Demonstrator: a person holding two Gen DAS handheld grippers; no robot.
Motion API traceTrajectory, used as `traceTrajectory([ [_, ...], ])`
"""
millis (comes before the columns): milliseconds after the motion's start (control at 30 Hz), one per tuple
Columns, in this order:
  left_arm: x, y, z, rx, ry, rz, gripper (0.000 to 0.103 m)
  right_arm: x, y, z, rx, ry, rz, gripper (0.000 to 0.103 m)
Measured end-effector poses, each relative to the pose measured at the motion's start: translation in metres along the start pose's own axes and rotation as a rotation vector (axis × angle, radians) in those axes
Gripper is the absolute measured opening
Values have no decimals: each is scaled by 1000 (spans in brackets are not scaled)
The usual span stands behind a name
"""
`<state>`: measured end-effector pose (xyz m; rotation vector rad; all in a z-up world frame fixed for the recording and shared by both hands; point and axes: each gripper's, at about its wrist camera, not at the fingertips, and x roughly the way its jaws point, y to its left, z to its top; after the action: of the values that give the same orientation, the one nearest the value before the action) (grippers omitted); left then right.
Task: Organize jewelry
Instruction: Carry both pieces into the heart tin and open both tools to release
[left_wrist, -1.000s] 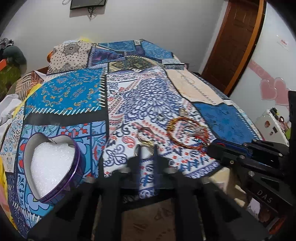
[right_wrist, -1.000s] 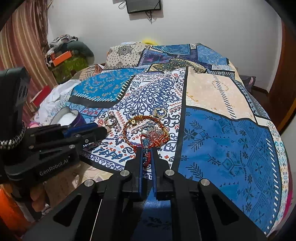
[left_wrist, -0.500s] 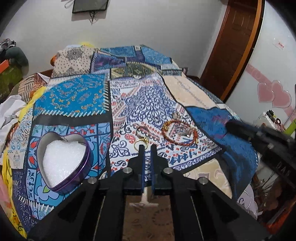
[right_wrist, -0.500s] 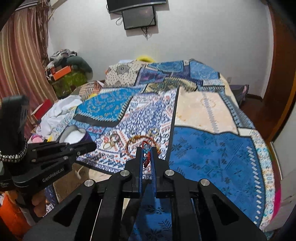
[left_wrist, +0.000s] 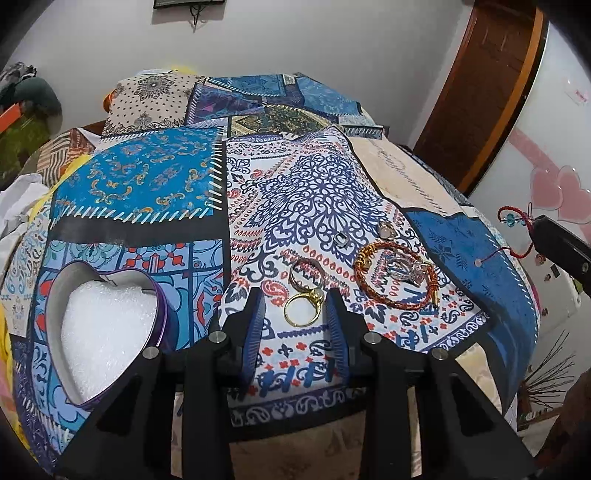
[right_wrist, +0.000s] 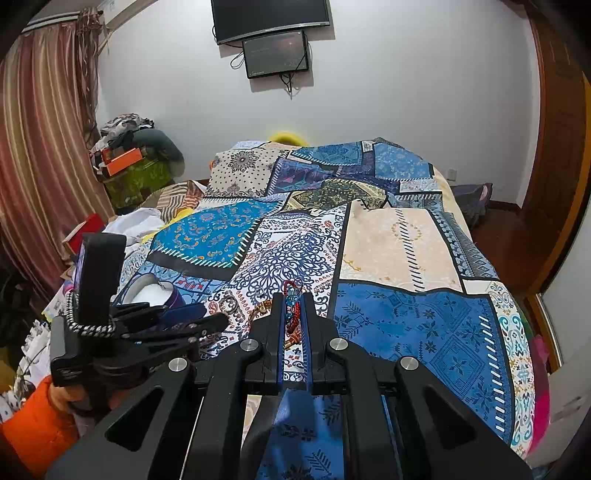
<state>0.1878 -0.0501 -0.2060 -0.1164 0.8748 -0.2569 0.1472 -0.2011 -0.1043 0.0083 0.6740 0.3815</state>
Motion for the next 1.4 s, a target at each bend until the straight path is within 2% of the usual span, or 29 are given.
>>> traceTrajectory([
  [67,1,-2,-2,13,-7,7,21,0,0,-1,-1,-1,2,7],
  [167,1,-6,-4,45,-19,20,19,2,0,-2,2,2,6,7],
  [367,-11,-5,-8,41,-38,14,18,5,6,0,3,8,24,7],
  [633,-57,6,-8,19,-109,25,18,-2,30,11,-31,-22,60,7],
  [1067,-141,58,-3,-31,-280,113,18,-5,97,38,-131,-89,142,7],
  [1400,-156,93,-12,-64,-296,154,18,14,139,48,-192,-83,214,7],
])
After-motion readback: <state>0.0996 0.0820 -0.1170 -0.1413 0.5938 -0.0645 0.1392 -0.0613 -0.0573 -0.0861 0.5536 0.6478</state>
